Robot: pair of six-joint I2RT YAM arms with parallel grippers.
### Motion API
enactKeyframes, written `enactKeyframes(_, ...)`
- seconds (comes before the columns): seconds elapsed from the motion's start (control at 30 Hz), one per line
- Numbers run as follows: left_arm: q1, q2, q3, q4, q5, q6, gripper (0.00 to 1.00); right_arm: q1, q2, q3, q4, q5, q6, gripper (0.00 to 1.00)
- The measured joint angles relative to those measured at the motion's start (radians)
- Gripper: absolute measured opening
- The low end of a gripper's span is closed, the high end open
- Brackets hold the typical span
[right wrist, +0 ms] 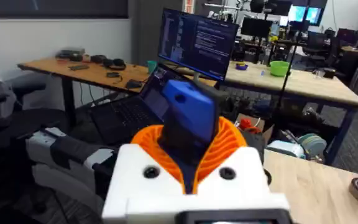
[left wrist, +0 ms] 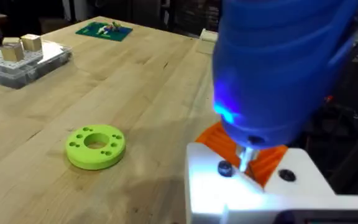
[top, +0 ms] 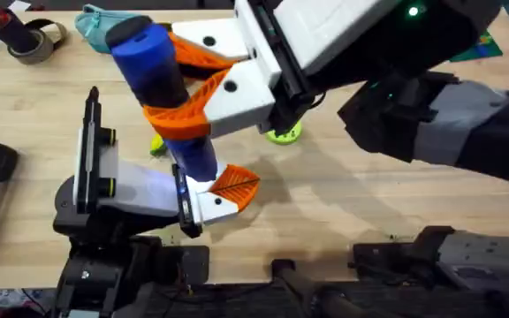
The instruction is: Pick up the gripper from the table and insert it into the empty holder that is missing its gripper. Then pick up a screw, insert it into the mounting hole, and use the screwdriver to tighten it. Finally, clean up the table by picking up the vegetable and placing it into the bucket.
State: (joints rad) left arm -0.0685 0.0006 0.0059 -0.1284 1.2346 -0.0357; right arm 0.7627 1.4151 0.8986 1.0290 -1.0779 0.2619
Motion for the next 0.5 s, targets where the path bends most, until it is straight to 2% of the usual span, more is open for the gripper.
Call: enactKeyframes(0.5, 0.000, 0.000, 0.000, 0.000, 0.000, 0.000, 0.015, -0.016, 0.000, 0.000, 0.002, 0.000, 0.000, 0.048)
